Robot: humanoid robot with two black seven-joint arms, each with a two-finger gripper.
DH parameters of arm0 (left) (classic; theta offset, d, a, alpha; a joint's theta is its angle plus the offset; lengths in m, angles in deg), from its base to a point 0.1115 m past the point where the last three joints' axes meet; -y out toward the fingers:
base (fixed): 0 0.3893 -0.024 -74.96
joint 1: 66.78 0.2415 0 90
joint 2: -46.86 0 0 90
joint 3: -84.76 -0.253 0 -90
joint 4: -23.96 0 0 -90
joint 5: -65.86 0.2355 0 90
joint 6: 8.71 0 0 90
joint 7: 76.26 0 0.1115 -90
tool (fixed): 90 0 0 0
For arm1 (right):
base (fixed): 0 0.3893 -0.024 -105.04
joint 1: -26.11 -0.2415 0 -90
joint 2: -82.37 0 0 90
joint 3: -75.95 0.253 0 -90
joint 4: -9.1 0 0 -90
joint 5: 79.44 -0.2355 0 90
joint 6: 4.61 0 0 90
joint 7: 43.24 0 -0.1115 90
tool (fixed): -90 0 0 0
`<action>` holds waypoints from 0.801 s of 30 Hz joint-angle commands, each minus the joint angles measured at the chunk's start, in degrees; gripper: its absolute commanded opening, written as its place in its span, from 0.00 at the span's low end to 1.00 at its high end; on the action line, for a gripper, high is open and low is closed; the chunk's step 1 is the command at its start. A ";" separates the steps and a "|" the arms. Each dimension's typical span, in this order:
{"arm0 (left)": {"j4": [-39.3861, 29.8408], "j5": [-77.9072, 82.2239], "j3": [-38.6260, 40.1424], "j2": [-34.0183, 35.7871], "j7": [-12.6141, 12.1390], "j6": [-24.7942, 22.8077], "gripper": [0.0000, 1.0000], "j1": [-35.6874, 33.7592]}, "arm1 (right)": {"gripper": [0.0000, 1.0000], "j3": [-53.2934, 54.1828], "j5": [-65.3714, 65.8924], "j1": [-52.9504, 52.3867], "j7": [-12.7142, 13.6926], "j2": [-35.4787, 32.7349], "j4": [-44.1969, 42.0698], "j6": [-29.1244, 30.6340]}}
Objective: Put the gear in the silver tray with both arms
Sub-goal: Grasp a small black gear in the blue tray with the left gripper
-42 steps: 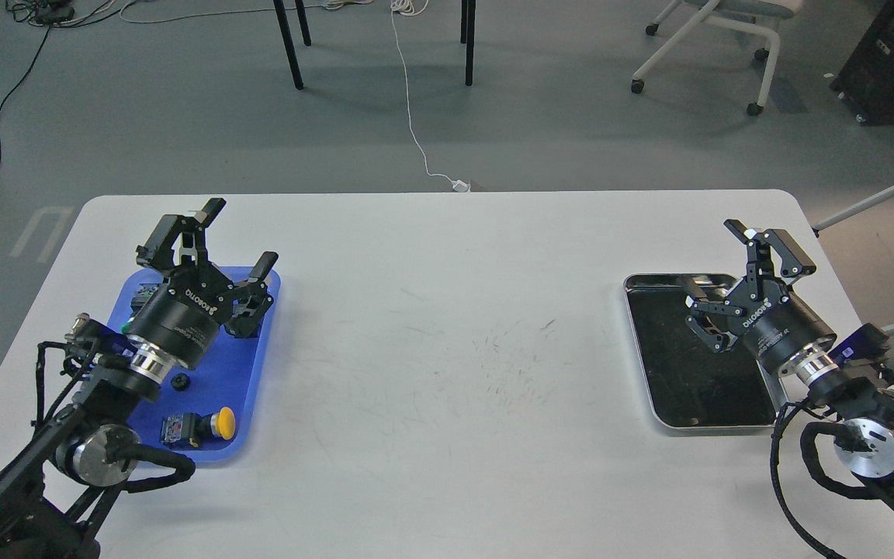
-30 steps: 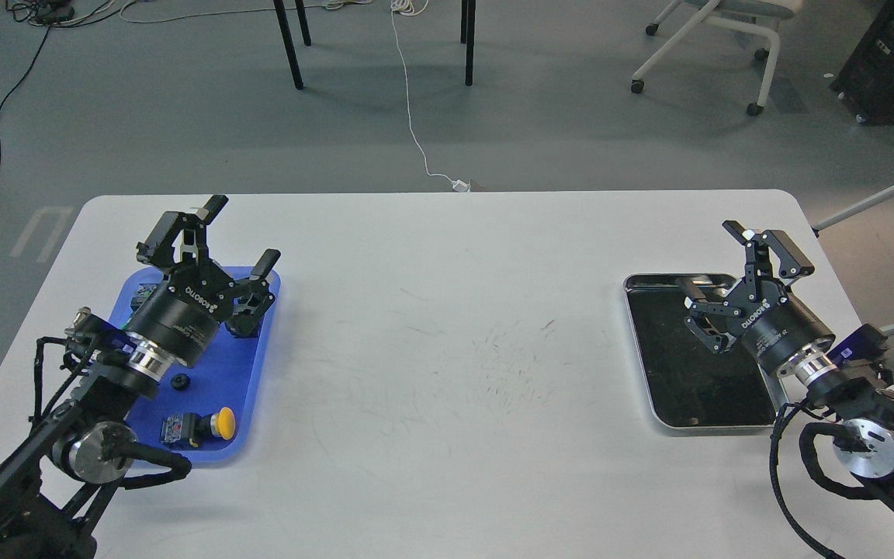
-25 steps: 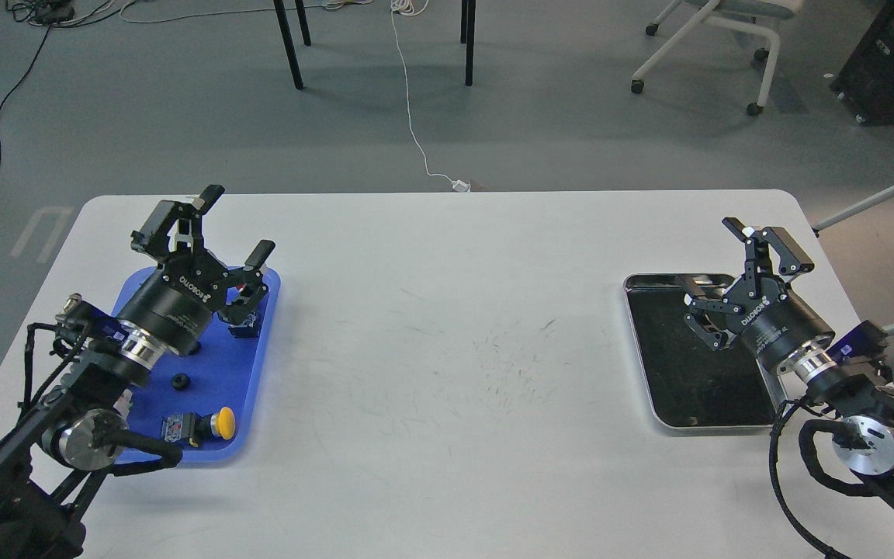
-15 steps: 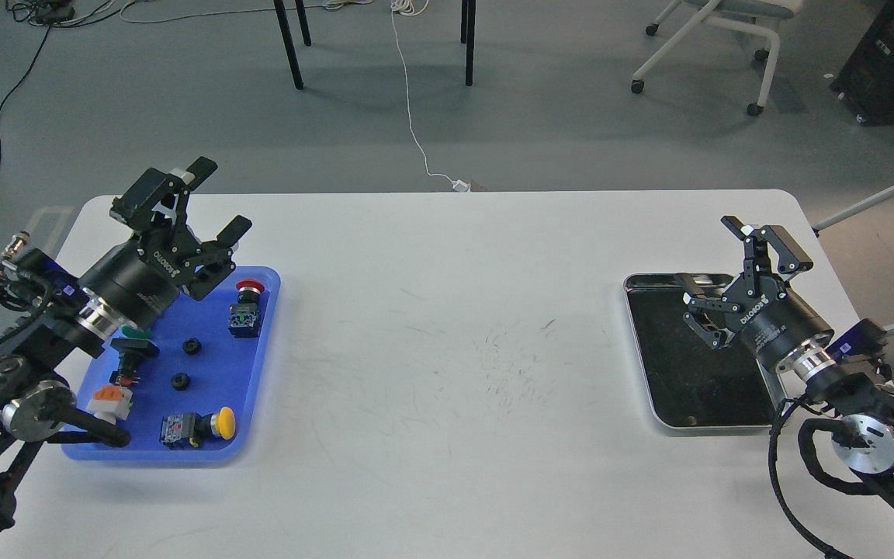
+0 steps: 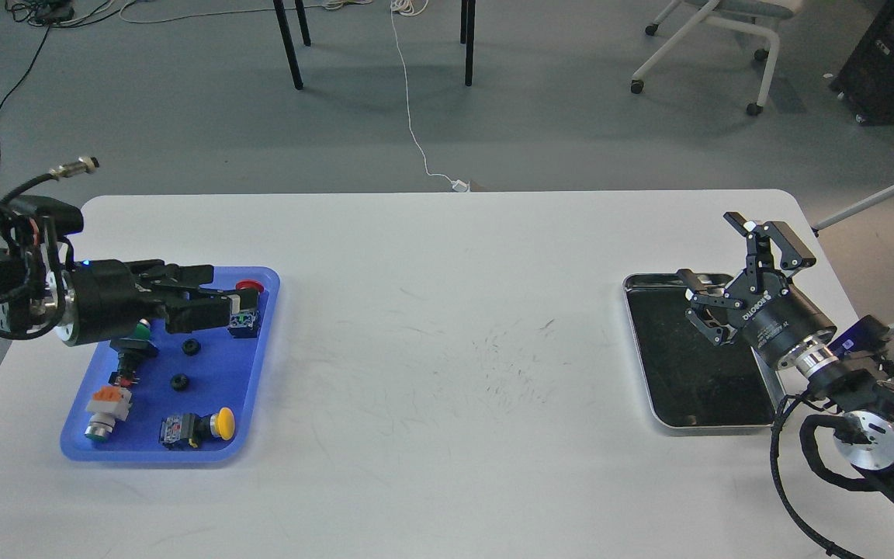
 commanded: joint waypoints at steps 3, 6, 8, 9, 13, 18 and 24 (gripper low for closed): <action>6.70 11.38 -16.20 -0.71 -0.03 2.24 0.86 -9.29 | 0.99 -0.01 0.00 -0.06 0.00 -0.57 0.08 -0.01; 12.24 11.38 -21.92 -3.86 -0.03 5.49 0.83 -12.72 | 0.99 0.08 0.00 -0.06 0.00 -0.66 0.17 -0.01; 15.67 11.38 -23.51 -5.37 -0.03 6.55 0.81 -13.78 | 0.99 0.08 0.00 0.03 0.00 -0.66 0.17 -0.01; 16.73 11.38 -23.87 -5.55 -0.03 6.56 0.80 -13.87 | 0.99 0.17 0.00 0.03 0.00 -0.66 0.17 -0.01; 19.81 11.38 -24.22 -7.30 -0.03 6.56 0.75 -13.87 | 0.99 0.26 0.00 0.03 0.00 -0.75 0.17 -0.01; 21.66 11.38 -24.40 -8.10 -0.03 6.64 0.72 -13.87 | 0.99 0.26 0.09 0.03 0.00 -0.66 0.17 -0.10; 23.24 11.38 -25.54 -8.45 -0.03 6.91 0.67 -13.96 | 0.99 0.26 0.00 0.03 0.00 -0.66 0.17 -0.01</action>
